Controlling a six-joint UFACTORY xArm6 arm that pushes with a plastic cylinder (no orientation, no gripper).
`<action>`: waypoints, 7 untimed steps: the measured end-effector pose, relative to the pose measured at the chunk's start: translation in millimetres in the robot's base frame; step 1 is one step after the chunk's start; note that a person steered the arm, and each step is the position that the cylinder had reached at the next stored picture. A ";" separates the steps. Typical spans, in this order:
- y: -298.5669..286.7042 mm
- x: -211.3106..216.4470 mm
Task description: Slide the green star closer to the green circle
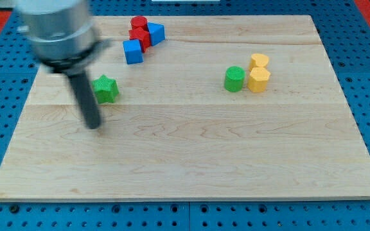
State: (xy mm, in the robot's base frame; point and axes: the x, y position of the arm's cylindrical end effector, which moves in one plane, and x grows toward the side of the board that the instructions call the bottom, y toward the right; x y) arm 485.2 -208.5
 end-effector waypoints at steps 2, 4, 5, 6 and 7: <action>0.2 -59.1; 80.8 -94.8; 108.9 -99.1; 142.5 -102.3; 147.4 -96.6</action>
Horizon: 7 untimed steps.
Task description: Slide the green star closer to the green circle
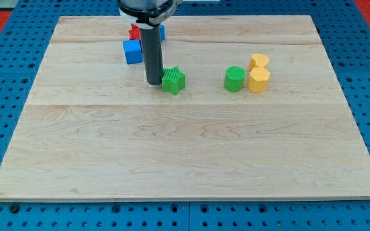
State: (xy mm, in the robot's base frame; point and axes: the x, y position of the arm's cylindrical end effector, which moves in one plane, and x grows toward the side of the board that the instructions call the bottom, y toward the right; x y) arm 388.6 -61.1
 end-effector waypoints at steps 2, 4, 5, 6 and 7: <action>26.7 5.3; 46.2 27.4; 62.9 30.9; 80.1 -5.0; 84.7 -13.0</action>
State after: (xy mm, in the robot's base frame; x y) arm 375.6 23.6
